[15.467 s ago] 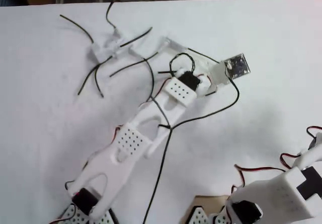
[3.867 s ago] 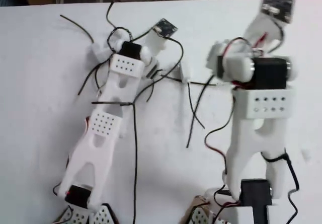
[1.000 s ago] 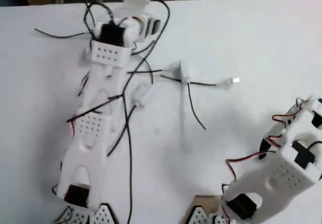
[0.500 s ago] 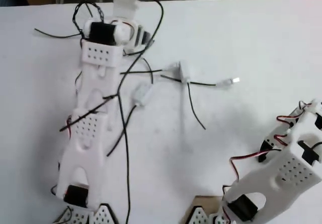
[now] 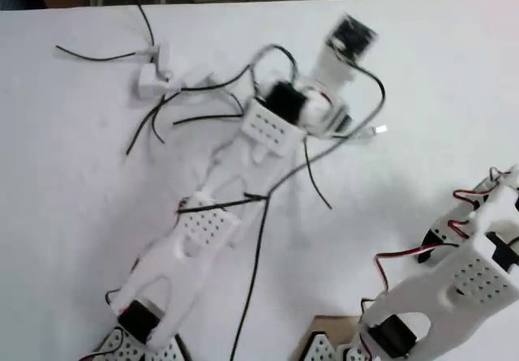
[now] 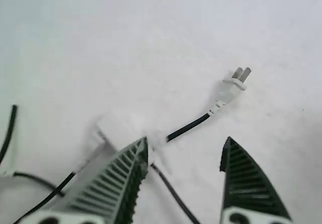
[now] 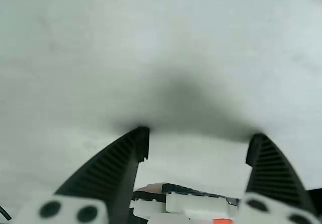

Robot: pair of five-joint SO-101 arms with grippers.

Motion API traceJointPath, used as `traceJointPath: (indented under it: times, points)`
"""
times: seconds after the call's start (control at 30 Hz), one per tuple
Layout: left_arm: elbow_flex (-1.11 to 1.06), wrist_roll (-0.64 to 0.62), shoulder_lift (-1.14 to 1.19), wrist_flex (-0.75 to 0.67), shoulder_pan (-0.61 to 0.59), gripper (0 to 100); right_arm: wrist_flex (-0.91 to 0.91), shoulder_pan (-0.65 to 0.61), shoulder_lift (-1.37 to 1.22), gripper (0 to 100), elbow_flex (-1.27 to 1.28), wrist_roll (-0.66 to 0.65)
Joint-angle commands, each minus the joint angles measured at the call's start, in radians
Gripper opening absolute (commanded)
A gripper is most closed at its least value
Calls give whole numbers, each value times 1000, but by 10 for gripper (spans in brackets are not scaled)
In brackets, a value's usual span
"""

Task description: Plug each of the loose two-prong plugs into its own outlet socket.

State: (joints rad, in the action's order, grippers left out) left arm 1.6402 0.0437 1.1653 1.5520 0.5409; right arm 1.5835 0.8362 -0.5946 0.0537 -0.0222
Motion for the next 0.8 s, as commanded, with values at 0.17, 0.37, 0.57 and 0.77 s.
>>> traceJointPath:
  times: [0.17,0.37,0.57,0.77]
  points:
    - [31,195,163,-285,150,241,-21,328,-15,305,9,-201]
    - [26,198,205,-436,170,241,-21,424,-113,305,0,-233]
    - [-95,256,219,-502,165,238,36,429,-268,305,-118,-233]
    - [-166,387,225,-554,194,214,122,430,-395,305,-239,-233]
